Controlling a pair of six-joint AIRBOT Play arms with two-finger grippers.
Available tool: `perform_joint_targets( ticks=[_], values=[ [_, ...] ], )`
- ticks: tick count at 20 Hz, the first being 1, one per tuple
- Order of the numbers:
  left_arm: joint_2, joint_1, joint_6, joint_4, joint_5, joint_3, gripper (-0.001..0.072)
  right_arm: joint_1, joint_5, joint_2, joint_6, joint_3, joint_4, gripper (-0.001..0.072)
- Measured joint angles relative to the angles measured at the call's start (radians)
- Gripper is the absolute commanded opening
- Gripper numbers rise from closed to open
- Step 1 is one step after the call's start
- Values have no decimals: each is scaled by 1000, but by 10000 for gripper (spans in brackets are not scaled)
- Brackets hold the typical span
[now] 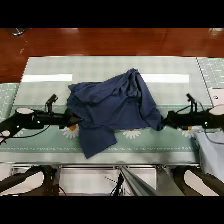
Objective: Fold the shirts.
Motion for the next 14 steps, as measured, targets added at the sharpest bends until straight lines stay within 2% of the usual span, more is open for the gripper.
perform_joint_targets(
  ticks=[3,6,8,11,14],
  values=[
    [65,21,0,-92,-82,212,19,9,65,-8,21,326,10,19],
    [159,37,-2,-201,-79,547,19,11,80,-10,74,743,2,19],
    [214,49,-20,-212,-66,783,19,11,92,-6,122,1022,-35,19],
    [296,76,-103,-97,-37,1109,19,12,112,43,182,1310,-111,19],
    [393,100,-210,130,-26,1329,19,12,134,158,214,1434,-214,19]
  ],
)
